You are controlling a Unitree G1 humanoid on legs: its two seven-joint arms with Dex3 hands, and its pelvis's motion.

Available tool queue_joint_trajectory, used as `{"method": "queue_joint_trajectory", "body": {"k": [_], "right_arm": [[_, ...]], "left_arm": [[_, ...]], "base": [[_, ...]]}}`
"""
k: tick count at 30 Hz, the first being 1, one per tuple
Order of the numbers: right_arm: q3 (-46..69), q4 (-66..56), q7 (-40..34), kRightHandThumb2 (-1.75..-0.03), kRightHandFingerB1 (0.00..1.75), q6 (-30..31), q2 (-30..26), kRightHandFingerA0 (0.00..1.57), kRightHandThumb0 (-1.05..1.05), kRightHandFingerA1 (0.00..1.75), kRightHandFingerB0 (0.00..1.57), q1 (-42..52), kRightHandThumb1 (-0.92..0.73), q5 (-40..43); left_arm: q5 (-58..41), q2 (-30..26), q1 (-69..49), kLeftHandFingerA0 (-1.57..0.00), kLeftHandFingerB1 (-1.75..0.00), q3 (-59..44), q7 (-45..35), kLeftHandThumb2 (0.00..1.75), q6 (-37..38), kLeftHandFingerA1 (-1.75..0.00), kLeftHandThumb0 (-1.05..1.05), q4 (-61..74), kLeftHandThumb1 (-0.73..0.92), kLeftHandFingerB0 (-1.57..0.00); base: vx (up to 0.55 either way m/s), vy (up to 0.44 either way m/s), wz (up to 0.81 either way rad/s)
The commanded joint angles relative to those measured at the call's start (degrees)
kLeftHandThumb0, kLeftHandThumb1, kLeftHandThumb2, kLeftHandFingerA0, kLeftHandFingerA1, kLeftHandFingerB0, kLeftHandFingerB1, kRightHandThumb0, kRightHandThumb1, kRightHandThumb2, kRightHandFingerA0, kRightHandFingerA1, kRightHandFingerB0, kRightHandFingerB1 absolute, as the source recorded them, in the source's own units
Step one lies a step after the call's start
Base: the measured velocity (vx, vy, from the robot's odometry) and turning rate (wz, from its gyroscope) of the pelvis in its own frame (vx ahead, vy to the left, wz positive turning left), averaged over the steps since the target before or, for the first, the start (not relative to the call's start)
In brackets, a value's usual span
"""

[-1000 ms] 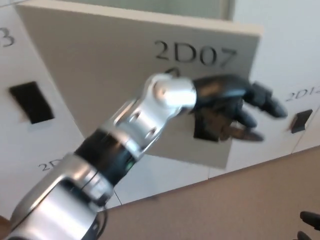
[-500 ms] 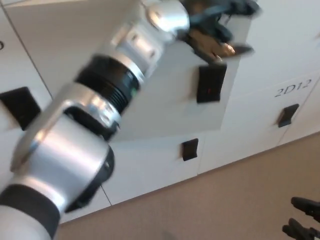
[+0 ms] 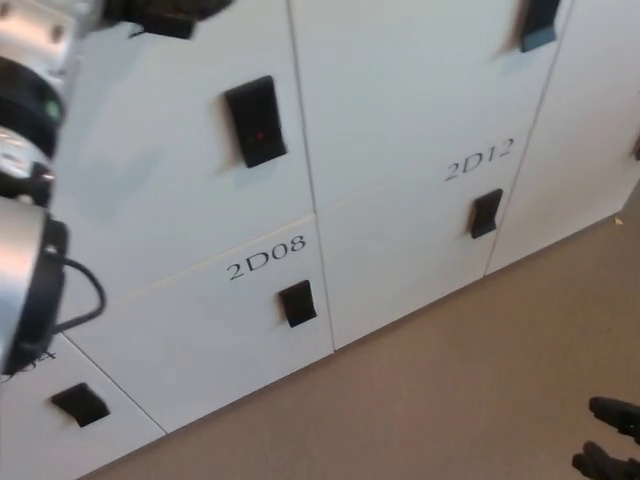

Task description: The robot walks towards an open cabinet and lifts its left hand to push the door towards the right to close it.

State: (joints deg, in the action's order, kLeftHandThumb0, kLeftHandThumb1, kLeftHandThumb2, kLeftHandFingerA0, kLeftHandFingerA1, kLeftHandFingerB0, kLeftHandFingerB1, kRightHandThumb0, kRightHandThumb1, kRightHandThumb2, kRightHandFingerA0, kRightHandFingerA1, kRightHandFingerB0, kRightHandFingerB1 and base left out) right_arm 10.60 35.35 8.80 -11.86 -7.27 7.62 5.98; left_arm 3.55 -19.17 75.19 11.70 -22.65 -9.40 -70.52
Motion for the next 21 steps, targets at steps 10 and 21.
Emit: {"method": "queue_joint_trajectory", "body": {"k": [10, 21], "right_arm": [[2.13, -0.87, -0.95, -0.74, 0.51, 3.35, -2.1, 0.73, -0.35, 0.59, 0.53, -0.98, -0.55, 1.09], [2.19, -0.63, -1.09, -0.72, 0.51, 3.06, -2.38, 0.71, -0.37, 0.59, 0.51, -3.52, -0.51, 0.51]], "left_arm": [[-5.18, -19.04, -17.47, -0.31, -0.4, -9.51, -13.67, 0.79, 13.06, -0.43, -0.63, 11.72, 0.54, -0.24], [-27.86, -19.81, -57.32, -0.53, -0.36, 7.65, -20.34, 0.59, -1.64, -0.41, -0.5, 99.09, 0.62, -0.44]], "base": [[0.02, -0.042, -0.18], [-0.04, 0.057, 0.16]]}}
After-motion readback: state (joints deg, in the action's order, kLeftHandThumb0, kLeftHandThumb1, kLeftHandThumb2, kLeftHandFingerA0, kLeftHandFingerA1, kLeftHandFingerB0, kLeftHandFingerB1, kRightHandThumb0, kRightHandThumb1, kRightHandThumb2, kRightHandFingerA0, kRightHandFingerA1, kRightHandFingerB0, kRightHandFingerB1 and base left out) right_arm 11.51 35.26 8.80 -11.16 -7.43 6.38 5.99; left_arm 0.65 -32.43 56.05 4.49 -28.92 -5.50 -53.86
